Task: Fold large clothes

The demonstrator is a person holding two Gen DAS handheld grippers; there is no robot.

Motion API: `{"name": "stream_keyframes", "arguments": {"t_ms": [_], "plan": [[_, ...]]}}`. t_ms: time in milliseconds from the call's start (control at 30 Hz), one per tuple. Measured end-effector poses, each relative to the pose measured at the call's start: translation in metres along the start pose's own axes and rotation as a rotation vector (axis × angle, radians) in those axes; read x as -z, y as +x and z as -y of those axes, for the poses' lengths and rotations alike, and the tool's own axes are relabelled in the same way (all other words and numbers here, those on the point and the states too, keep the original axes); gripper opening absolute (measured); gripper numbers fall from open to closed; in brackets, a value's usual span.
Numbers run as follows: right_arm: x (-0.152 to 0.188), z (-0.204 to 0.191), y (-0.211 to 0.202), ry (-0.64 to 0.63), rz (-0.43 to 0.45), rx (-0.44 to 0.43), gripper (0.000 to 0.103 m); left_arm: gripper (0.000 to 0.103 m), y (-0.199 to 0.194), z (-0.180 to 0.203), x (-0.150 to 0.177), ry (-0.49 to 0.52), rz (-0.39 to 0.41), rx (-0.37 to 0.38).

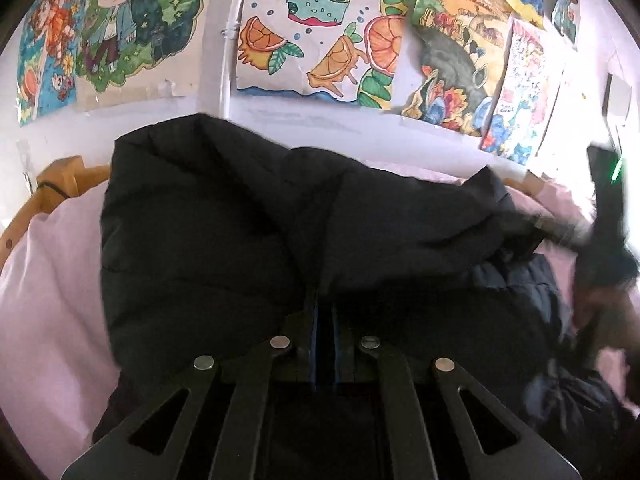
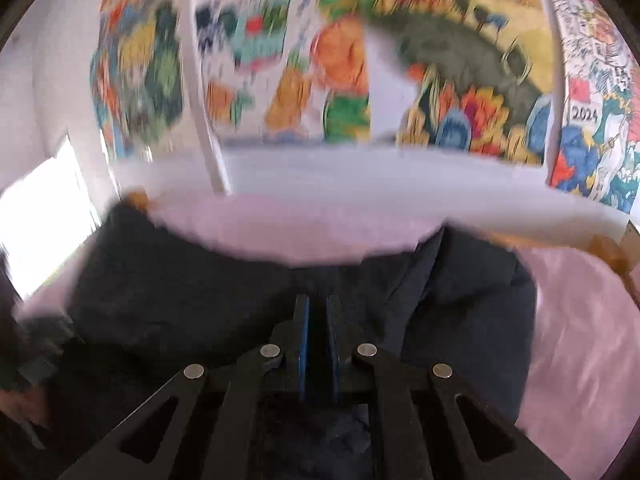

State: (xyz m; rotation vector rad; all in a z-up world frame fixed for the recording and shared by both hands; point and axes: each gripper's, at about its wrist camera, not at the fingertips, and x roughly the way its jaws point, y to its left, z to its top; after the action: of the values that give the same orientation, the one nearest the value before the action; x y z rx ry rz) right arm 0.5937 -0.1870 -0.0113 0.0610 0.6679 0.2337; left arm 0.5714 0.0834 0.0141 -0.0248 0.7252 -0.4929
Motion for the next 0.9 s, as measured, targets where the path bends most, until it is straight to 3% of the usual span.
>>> {"name": "stream_keyframes", "arguments": {"t_ms": [100,133,233,300,433,533,900], "plan": [[0.029,0.000,0.004,-0.068,0.010,0.034,0.009,0.010,-0.018,-0.004,-0.001,-0.008,0.007,0.000],[0.035,0.000,0.003,-0.080,0.023,0.039,0.009,0.016,-0.026,-0.006,-0.002,-0.019,0.028,0.009],[0.041,-0.003,0.003,-0.093,0.048,0.058,0.009,0.037,-0.047,-0.006,-0.014,-0.071,0.133,0.041],[0.044,-0.009,0.005,-0.122,0.060,0.084,0.009,0.039,-0.049,0.001,-0.026,-0.070,0.201,0.029],[0.046,-0.016,0.008,-0.160,0.075,0.122,0.009,0.039,0.007,0.019,-0.051,-0.088,0.169,-0.120],[0.049,-0.018,0.011,-0.173,0.084,0.137,0.009,0.039,0.052,0.018,-0.046,-0.106,0.115,-0.228],[0.070,0.003,0.050,-0.081,0.047,0.057,0.007,0.043,0.119,-0.013,0.008,-0.100,0.133,-0.237]]}}
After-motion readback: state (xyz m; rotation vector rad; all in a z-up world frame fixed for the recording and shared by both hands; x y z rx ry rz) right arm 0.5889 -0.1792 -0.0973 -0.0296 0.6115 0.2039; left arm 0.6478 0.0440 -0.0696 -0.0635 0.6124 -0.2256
